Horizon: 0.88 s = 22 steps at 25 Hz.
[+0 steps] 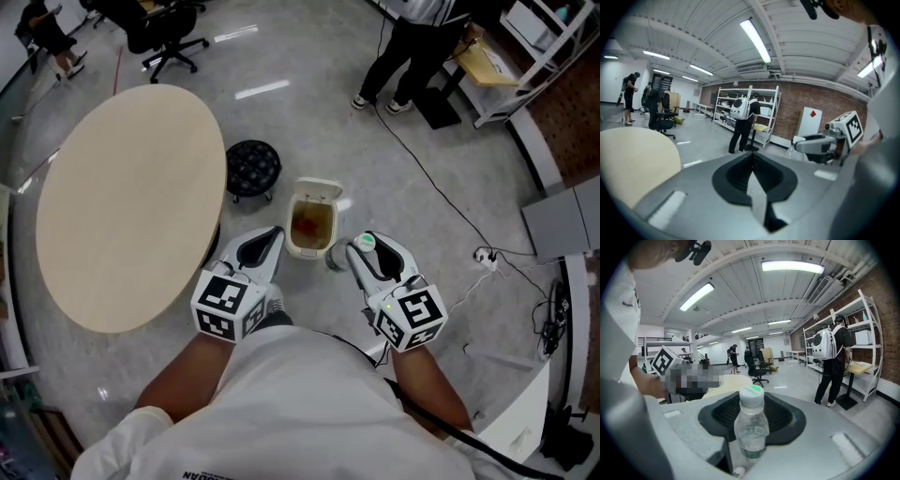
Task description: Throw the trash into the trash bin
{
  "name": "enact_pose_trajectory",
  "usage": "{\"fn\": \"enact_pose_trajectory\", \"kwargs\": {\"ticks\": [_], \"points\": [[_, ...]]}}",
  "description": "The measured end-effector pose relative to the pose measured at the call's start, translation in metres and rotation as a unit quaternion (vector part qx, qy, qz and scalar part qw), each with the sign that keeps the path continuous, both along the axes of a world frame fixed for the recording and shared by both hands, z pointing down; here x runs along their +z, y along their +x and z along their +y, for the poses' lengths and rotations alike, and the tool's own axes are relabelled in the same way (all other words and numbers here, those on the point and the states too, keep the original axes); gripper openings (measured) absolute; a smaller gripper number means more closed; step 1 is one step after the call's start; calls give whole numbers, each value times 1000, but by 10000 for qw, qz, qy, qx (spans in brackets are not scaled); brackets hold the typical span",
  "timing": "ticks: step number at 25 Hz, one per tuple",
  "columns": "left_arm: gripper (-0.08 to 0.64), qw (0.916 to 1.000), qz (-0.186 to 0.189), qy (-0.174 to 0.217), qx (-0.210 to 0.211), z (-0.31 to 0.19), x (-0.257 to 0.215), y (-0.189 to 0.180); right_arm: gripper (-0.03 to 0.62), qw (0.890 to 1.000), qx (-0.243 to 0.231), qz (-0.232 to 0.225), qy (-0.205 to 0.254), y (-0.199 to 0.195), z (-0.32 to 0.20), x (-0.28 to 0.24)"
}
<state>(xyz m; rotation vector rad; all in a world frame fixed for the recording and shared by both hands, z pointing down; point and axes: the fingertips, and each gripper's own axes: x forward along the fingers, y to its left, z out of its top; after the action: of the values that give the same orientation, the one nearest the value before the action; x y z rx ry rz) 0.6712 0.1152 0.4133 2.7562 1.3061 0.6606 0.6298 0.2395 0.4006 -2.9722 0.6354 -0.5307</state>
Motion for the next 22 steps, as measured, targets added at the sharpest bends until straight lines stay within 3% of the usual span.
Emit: {"fn": "enact_pose_trajectory", "kwargs": {"ticks": [10, 16, 22], "points": [[6, 9989, -251, -3, 403, -4, 27, 52, 160, 9992, 292, -187, -188, 67, -5, 19], [6, 9969, -689, 237, 300, 1, 81, 60, 160, 9978, 329, -504, -268, 89, 4, 63], [6, 9954, -857, 434, -13, 10, 116, 66, 158, 9978, 165, -637, -87, 113, 12, 118]]}}
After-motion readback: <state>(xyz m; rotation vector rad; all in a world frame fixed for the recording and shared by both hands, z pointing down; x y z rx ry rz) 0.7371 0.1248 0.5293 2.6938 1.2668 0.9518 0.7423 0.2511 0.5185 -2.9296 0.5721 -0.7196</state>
